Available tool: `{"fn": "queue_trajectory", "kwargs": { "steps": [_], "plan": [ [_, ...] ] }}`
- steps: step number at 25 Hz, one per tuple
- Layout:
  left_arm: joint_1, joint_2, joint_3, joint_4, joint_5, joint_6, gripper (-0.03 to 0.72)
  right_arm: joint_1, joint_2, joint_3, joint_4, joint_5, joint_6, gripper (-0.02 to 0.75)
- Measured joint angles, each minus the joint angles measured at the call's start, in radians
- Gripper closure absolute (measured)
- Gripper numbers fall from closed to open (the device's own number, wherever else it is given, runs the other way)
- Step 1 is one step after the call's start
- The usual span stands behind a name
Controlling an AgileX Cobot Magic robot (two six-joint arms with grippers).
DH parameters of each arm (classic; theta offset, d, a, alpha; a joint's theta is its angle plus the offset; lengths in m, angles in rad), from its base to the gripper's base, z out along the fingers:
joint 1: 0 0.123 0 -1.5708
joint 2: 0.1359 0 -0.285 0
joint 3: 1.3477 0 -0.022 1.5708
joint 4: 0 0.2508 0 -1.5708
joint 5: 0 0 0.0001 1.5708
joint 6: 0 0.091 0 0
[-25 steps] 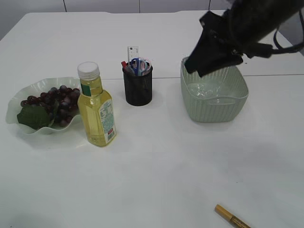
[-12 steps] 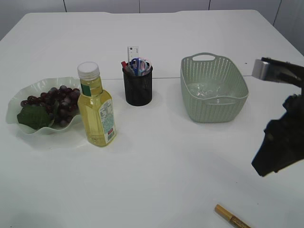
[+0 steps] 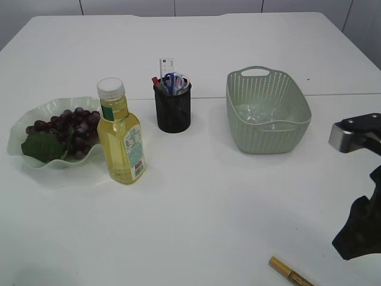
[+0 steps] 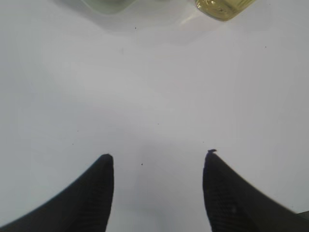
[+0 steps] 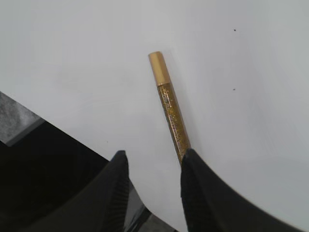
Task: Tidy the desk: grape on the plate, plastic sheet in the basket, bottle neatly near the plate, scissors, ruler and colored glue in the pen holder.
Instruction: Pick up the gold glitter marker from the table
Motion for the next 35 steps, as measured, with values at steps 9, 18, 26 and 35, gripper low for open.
{"fn": "queue_trajectory", "kwargs": {
  "steps": [9, 18, 26, 35],
  "plan": [
    [0.000, 0.000, 0.000, 0.000, -0.004, 0.000, 0.255, 0.221, 0.014, 0.009, -0.073, -0.122, 0.008, 0.468],
    [0.000, 0.000, 0.000, 0.000, -0.020, 0.000, 0.255, 0.241, 0.163, 0.009, -0.096, -0.154, 0.037, 0.458],
    [0.000, 0.000, 0.000, 0.000, -0.025, 0.000, 0.255, 0.241, 0.289, 0.009, -0.100, -0.211, 0.038, 0.391],
    [0.000, 0.000, 0.000, 0.000, -0.051, 0.000, 0.255, 0.241, 0.400, 0.009, -0.127, -0.273, 0.038, 0.385]
  ]
}}
